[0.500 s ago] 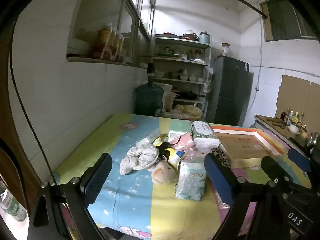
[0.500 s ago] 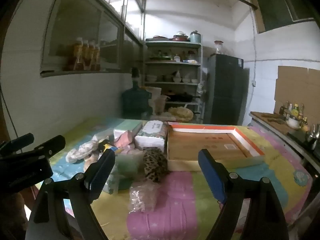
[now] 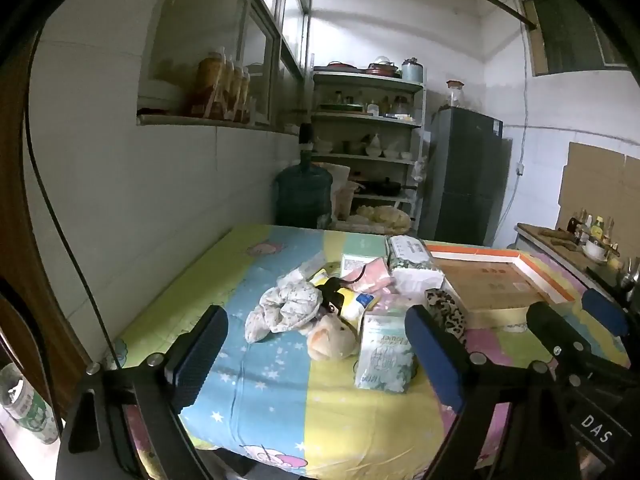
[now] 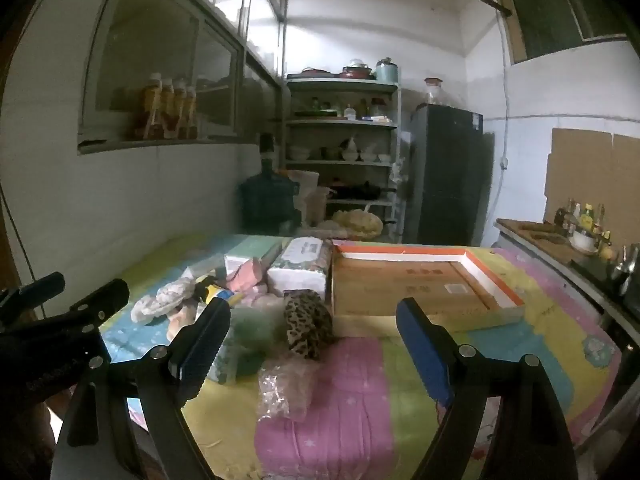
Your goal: Organize soft objects
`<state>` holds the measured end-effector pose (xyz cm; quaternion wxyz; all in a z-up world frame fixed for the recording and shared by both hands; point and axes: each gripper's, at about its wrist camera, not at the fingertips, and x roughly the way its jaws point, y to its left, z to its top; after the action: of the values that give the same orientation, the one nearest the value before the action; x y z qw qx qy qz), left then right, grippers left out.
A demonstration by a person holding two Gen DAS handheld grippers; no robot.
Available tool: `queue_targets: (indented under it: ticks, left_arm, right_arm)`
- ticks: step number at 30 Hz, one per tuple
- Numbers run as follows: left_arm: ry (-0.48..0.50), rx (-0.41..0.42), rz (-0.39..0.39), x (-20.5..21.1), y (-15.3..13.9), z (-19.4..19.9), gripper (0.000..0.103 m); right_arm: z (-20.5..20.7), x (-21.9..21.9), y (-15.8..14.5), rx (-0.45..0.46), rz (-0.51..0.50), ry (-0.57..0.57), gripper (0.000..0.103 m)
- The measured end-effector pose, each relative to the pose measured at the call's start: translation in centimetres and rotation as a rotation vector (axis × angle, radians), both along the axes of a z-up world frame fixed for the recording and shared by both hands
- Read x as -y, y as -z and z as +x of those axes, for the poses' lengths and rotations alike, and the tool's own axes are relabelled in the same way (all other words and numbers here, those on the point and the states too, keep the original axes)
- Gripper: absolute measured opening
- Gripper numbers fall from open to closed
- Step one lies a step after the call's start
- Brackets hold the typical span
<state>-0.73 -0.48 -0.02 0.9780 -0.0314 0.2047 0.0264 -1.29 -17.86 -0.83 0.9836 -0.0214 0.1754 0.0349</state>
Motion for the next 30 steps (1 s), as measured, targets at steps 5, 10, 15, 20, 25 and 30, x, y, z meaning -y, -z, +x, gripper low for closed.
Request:
queue_targets:
  ticks: [5, 10, 15, 20, 25, 30]
  left_arm:
    - [0.004, -0.004, 0.006, 0.2, 0.3, 0.3, 0.090]
    - [0.017, -0.010, 0.015, 0.6, 0.6, 0.5, 0.090]
    - [0.022, -0.016, 0.018, 0.6, 0.7, 0.7, 0.090]
    - [0.023, -0.017, 0.020, 0.7, 0.7, 0.7, 0.090]
    - [0.028, -0.015, 0.027, 0.9, 0.7, 0.7, 0.090]
    - [0.032, -0.014, 0.032, 1.1, 0.6, 0.7, 0.090]
  right_arm:
    - [0.1, -0.1, 0.2, -0.001, 0.001, 0.003, 0.086]
    - [0.2, -0.1, 0.2, -0.004, 0.003, 0.002, 0.086]
    - [0.3, -0.1, 0.3, -0.005, 0.004, 0.000, 0.086]
    - [0.4, -0.2, 0.4, -0.007, 0.004, -0.001, 0.086]
    - [0.4, -0.2, 0.4, -0.007, 0.004, 0.000, 0.086]
    - [0.4, -0.2, 0.3, -0.007, 0.005, -0.001, 0.086]
